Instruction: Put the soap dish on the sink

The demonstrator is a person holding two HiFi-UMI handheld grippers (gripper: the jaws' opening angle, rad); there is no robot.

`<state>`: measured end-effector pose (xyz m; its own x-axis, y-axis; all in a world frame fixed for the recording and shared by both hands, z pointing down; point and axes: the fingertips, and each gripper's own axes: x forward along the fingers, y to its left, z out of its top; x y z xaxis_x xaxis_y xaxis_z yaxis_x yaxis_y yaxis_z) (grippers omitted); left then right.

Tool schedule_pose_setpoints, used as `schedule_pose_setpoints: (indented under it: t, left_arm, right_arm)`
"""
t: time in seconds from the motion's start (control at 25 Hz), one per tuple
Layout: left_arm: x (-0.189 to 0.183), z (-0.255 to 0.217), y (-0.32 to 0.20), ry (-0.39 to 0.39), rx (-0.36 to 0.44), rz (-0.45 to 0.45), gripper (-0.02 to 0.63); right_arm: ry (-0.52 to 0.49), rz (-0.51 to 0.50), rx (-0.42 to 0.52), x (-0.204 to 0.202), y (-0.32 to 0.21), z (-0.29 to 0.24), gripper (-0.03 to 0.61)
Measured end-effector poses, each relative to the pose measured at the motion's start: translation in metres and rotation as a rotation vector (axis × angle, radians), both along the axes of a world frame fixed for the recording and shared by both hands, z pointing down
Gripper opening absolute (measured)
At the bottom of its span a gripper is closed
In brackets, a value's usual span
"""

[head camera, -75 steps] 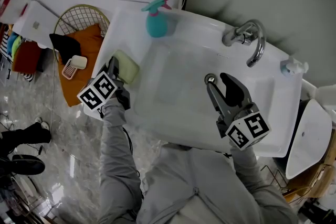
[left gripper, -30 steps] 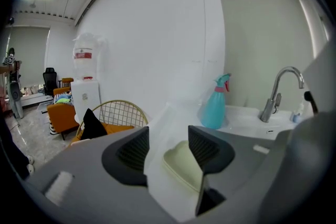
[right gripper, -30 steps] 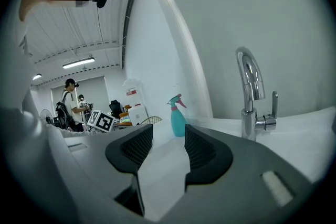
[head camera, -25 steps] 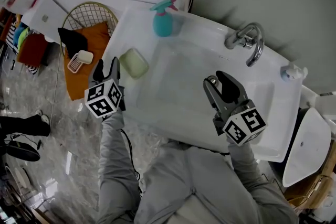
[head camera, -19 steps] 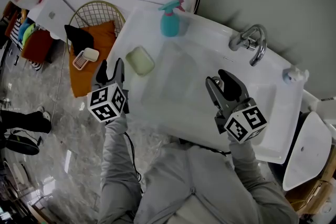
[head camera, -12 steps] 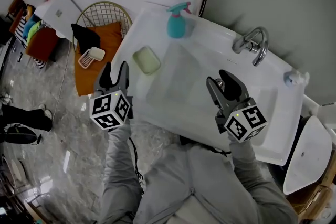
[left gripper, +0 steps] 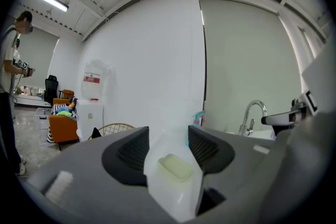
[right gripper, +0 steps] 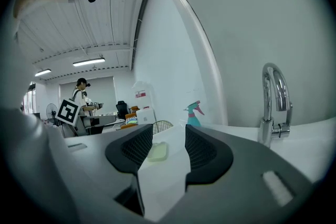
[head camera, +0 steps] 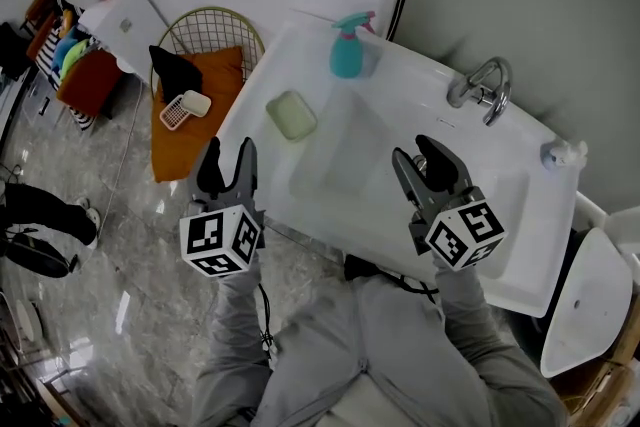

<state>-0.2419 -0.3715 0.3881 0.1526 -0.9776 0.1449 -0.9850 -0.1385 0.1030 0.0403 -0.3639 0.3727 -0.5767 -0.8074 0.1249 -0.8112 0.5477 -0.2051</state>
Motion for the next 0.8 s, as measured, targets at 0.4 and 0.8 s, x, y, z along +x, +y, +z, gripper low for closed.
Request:
schedule_pose_setpoints:
  t: [0.4,0.8]
  left_arm:
    - [-0.008,-0.016,0.045,-0.034,0.039,-0.024,0.252]
    - [-0.014,-0.023,0.072,-0.008,0.060,-0.048,0.252]
  right_arm:
    - [0.003,-0.012,0.034,-0.010,0.011,-0.012,0.178]
    - [0.017,-0.009,0.054,-0.014,0.015,-0.018,0.178]
